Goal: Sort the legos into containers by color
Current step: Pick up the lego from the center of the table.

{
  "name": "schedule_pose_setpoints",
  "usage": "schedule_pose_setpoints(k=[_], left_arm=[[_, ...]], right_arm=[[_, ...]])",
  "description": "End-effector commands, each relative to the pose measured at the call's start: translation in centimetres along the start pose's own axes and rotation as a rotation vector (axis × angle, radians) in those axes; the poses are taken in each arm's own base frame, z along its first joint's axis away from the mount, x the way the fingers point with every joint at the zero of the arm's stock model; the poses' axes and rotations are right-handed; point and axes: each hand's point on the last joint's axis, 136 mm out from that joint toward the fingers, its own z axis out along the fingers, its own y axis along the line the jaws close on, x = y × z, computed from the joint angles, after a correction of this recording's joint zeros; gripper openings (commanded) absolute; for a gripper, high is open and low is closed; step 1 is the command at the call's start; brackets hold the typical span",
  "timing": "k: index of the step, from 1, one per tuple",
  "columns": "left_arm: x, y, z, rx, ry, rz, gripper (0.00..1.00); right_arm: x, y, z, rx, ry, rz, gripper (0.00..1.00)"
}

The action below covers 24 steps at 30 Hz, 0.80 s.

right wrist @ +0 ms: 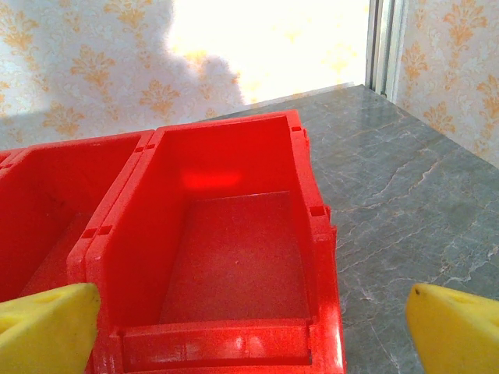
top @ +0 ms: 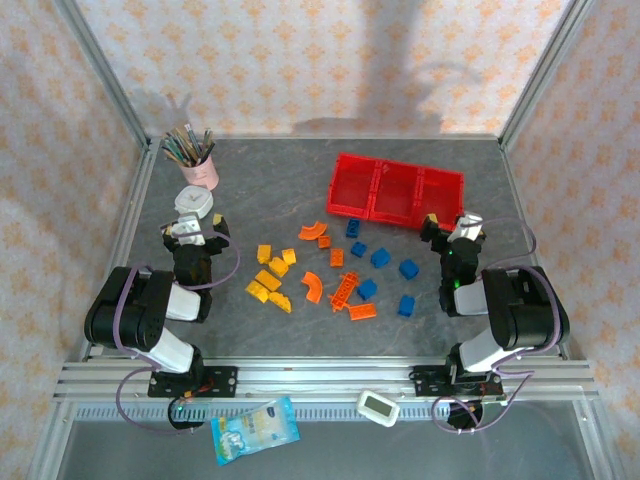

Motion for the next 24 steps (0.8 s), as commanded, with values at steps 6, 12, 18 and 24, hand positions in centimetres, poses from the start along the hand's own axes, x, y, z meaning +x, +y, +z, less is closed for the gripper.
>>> schedule_pose_setpoints(k=[6, 12, 18, 24], left_arm=[[-0.7, -0.2, 0.3, 0.010, -0.017, -0.006, 1.00], [-0.8, -0.1, 0.2, 0.009, -0.022, -0.009, 1.00], [-1.9, 0.1, -0.8, 0.010, -0.055, -0.023, 1.00], [-3.2, 0.6, -1.6, -0.008, -0.058, -0.050, 1.00]], right_arm=[[-0.9, 0.1, -0.1, -0.003, -0.036, 0.000, 1.00], [-1.0, 0.1, -0.2, -0.004, -0.039, 0.000, 1.00], [-1.7, -0.2, -0.9, 0.003, -0.064, 0.014, 1.00], [-3.8, -1.6, -2.4, 0.079, -0.115, 0.064, 1.00]])
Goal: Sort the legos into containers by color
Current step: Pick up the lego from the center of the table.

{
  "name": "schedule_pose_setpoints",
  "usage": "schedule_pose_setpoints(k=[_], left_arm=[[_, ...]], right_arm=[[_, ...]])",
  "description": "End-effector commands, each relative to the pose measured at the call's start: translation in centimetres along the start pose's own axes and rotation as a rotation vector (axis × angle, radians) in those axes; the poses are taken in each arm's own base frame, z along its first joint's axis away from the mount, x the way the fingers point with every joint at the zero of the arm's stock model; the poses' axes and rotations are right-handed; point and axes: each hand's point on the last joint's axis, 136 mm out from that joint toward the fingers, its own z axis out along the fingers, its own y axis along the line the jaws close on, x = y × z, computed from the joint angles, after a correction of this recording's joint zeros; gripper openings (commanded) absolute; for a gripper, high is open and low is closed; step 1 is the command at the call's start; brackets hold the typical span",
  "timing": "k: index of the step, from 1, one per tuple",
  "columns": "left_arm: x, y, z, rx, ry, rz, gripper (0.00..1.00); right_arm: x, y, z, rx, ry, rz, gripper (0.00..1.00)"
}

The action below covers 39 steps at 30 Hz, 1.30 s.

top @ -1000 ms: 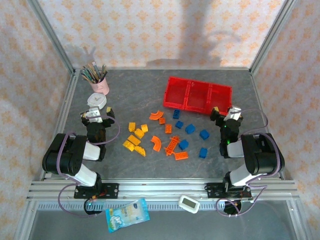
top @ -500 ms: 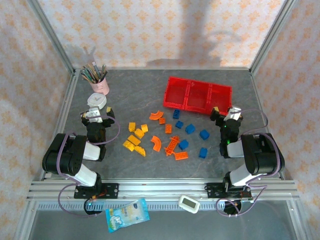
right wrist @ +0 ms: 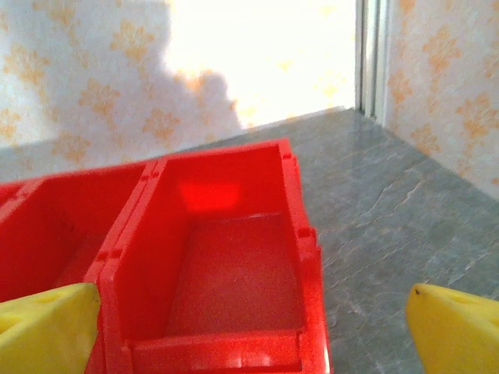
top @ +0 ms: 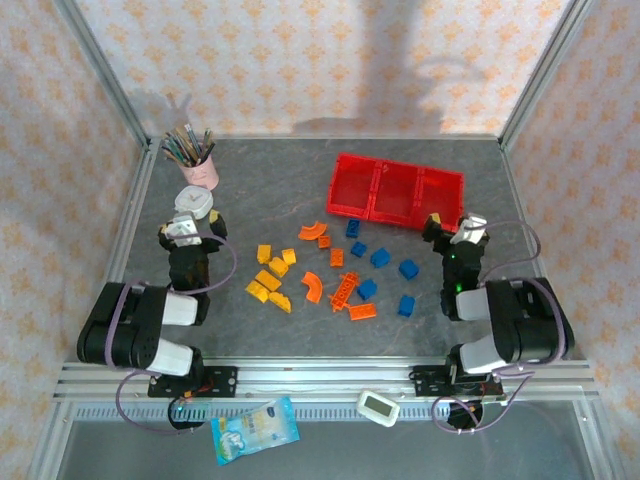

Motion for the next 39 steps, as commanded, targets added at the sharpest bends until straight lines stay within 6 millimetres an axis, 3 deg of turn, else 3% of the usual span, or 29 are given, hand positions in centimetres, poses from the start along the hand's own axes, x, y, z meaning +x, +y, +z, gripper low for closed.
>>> schedule_pose_setpoints(k=[1, 6, 9, 11, 14, 22, 29, 39], left_arm=[[0.0, 0.4, -0.4, -0.015, 0.032, -0.026, 1.00], [-0.9, 0.1, -0.4, -0.010, 0.091, -0.096, 1.00], [-2.0, -0.7, -0.5, 0.022, 0.113, -0.156, 1.00], [-1.9, -0.7, -0.7, 0.012, 0.159, -0.241, 1.00], [-1.6, -0.6, -1.4, 0.008, 0.177, -0.348, 1.00], [-0.3, -1.1, -3.6, 0.043, 0.268, -0.490, 1.00], [-0.5, -4.6, -5.7, 0.240, 0.332, -0.580, 0.99], [0.6, -12.6, -10.1, 0.499, 0.498, -0.518, 0.99]], right_arm=[[-1.9, -1.2, -0.7, 0.073, -0.043, 0.048, 1.00], [-3.6, -1.5, -0.8, 0.119, -0.015, 0.131, 1.00], [-4.3, -1.7, -1.0, 0.158, 0.035, 0.271, 1.00], [-3.9, -1.3, -1.0, 0.156, 0.106, 0.370, 1.00], [-2.7, 1.3, -1.3, 0.028, 0.215, 0.435, 1.00], [-0.5, 3.4, -2.1, -0.027, 0.419, 0.422, 1.00], [0.8, 6.1, -3.1, -0.053, 0.545, 0.310, 1.00], [4.9, 12.4, -5.6, -0.127, 0.753, 0.102, 1.00]])
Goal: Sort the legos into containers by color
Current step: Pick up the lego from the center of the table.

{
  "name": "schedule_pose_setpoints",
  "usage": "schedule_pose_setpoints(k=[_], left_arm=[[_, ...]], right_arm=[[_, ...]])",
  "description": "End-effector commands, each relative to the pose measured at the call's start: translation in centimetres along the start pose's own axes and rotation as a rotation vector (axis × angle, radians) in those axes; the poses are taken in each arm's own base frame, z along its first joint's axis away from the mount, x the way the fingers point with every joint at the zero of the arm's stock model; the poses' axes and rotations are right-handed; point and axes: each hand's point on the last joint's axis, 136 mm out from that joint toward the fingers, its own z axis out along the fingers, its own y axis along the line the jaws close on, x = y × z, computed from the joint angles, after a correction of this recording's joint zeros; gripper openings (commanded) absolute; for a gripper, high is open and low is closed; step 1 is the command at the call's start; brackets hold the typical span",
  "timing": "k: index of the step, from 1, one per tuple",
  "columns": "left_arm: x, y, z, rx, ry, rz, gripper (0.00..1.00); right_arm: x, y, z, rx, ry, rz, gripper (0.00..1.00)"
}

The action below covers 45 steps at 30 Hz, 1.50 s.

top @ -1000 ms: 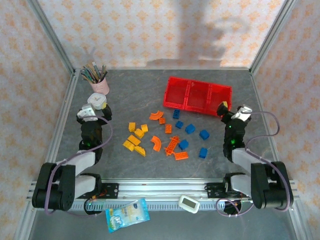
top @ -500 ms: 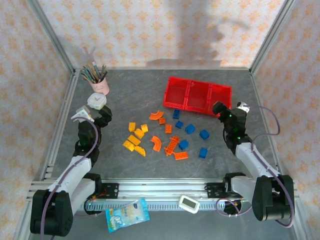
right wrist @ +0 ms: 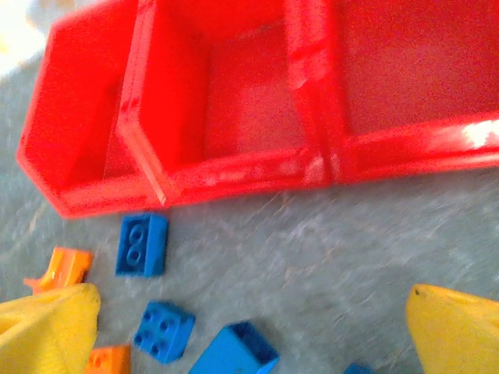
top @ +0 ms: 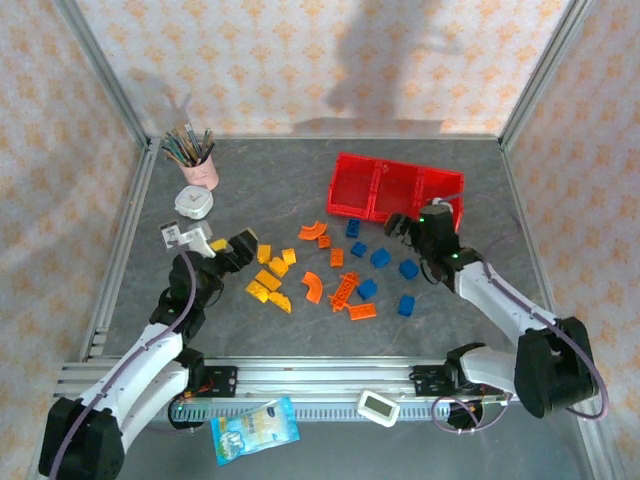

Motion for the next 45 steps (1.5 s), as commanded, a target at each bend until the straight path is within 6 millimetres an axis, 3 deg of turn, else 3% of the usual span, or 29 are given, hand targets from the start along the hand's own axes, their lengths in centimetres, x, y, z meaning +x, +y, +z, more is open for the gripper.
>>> schedule_pose_setpoints(k=[1, 8, 18, 32, 45], left_arm=[[1.9, -2.2, 0.2, 0.051, 0.088, 0.000, 0.99], [5.5, -5.6, 0.9, 0.084, 0.180, 0.031, 0.99], [7.9, -8.4, 3.5, 0.073, 0.254, 0.078, 0.99], [8.7, -8.1, 5.4, 0.008, 0.263, 0.087, 0.99], [8.6, -7.5, 5.4, -0.024, 0.259, 0.106, 0.99]], right_arm=[[2.0, 1.0, 0.4, 0.063, 0.072, -0.091, 1.00], [4.4, 5.3, 2.2, 0.025, 0.140, -0.164, 1.00], [4.2, 7.0, 7.1, 0.124, 0.169, -0.192, 0.89], [5.4, 8.1, 12.5, 0.159, 0.196, -0.200, 0.68], [5.5, 8.3, 14.5, 0.196, 0.197, -0.238, 0.54]])
